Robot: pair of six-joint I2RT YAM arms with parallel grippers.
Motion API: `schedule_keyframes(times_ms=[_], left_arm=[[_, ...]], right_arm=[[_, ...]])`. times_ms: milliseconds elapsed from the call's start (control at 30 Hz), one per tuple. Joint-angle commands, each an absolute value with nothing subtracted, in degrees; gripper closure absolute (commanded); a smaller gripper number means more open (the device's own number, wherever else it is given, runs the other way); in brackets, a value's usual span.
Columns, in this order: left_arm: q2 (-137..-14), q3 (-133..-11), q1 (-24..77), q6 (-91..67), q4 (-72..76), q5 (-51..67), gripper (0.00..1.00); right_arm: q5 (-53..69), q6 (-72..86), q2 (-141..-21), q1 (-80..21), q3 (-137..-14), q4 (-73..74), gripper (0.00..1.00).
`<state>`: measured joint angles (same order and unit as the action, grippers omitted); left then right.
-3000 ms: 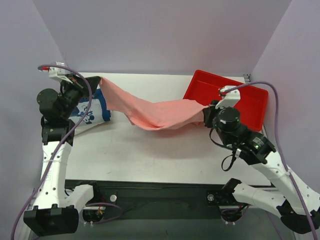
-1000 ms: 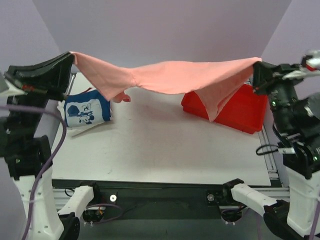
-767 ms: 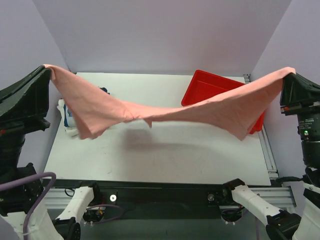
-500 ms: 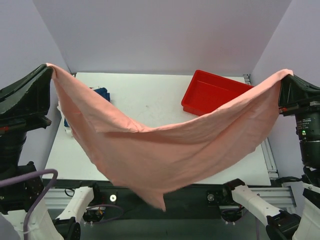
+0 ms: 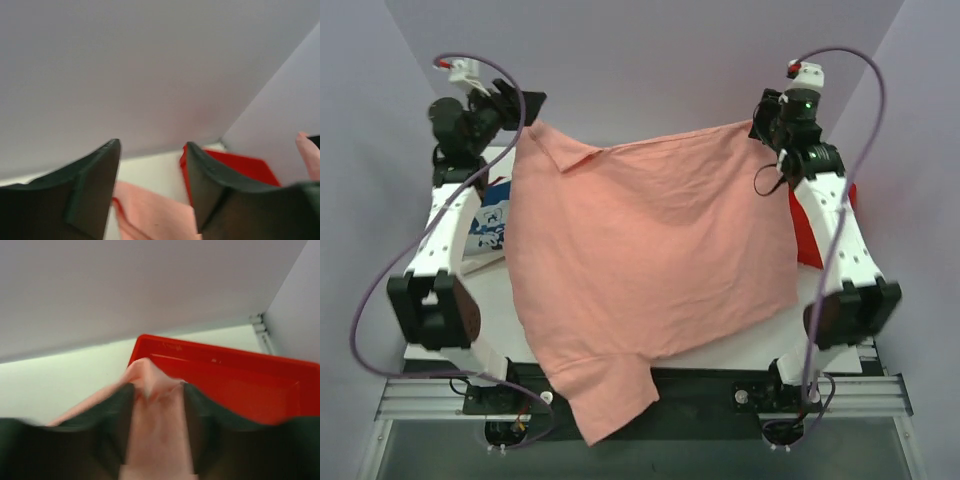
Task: Fold and stack the t-shirts
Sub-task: Flatten out the tshirt
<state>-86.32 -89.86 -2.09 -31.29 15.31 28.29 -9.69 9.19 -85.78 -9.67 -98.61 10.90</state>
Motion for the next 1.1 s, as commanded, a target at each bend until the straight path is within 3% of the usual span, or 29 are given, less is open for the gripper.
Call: schedule_keyframes(times_ms=[0,33,67,167,333,667,900,1067], left_arm=[[-97.28,-92.54,-0.53,-32.78,16.69,30.49,0.25],[-98.25,-92.03,-0.44,-32.87,17.74,30.67,0.13],[-98.96,-91.06,1.30,-32.52,19.58,30.33,0.07],[-97.31,-86.84,2.72,-30.33,20.57,28.48,0.02],[-91.33,-80.52,8.07,-20.69,14.07,17.95,0.03],[-74.63,-53.83,25.30,-15.03,6.86,-11.14,0.03],[-76.72,-44.13,31.38,-22.50,5.45,-10.11,0.03],[-79.27,-39.20,31.55,-23.73,7.12,-6.16,0.03]], right_arm=[[-5.56,13.18,-97.71,-4.76,-107.38,13.34,0.45],[-2.67,13.79,-100.08,-3.44,-109.14,14.58,0.32],[-1.85,14.41,-103.07,-3.08,-110.47,15.98,0.12],[-0.80,14.41,-103.80,-3.08,-108.64,15.47,0.00],[1.41,15.03,-97.14,-4.56,-96.02,9.59,0.00],[0.79,18.00,-72.10,-17.48,-63.51,0.98,0.00],[-1.84,25.83,-64.95,-24.69,-44.42,-3.51,0.00],[-3.25,28.30,-68.36,-27.15,-39.82,-4.57,0.00]])
